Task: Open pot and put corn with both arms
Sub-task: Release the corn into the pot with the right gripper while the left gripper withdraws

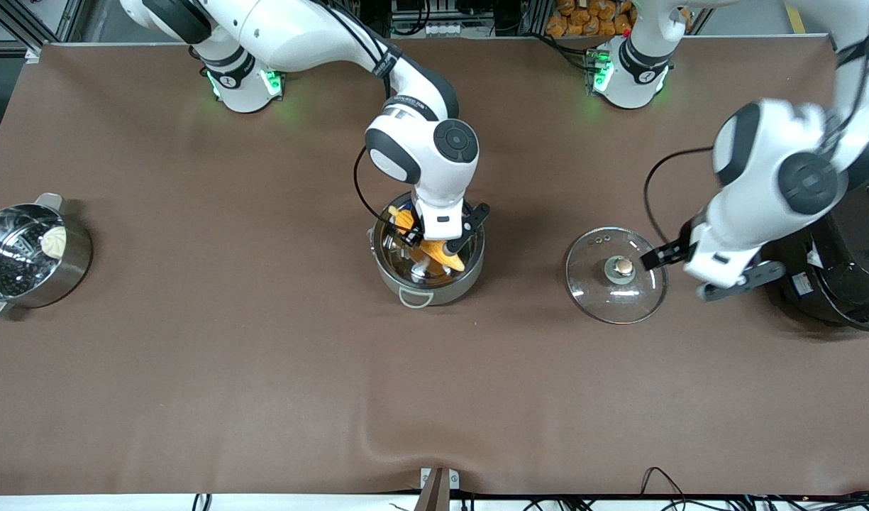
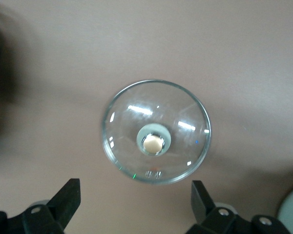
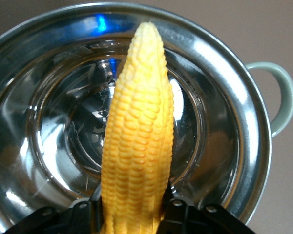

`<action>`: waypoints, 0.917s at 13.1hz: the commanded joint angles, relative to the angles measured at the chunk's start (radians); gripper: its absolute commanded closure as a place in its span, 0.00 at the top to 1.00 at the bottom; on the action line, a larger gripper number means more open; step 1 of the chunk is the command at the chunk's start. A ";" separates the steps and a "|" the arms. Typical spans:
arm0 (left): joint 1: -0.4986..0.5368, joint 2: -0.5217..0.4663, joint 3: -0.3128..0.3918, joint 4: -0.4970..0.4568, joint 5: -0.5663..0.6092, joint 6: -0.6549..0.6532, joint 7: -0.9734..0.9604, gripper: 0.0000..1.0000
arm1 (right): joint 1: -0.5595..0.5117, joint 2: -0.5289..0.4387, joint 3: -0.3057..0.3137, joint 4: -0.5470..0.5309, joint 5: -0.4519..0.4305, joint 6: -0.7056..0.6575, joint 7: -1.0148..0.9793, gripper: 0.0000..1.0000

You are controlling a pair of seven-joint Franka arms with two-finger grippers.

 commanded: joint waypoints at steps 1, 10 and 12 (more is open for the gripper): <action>0.017 -0.024 -0.008 0.127 0.020 -0.120 0.087 1.00 | 0.011 0.010 0.002 0.033 -0.022 -0.011 0.021 1.00; 0.054 -0.176 -0.001 0.121 -0.010 -0.137 0.378 1.00 | -0.287 -0.293 0.009 -0.040 0.229 -0.200 0.093 1.00; 0.063 -0.196 -0.001 0.118 -0.020 -0.166 0.441 1.00 | -0.389 -0.361 0.009 -0.094 0.308 -0.202 0.090 1.00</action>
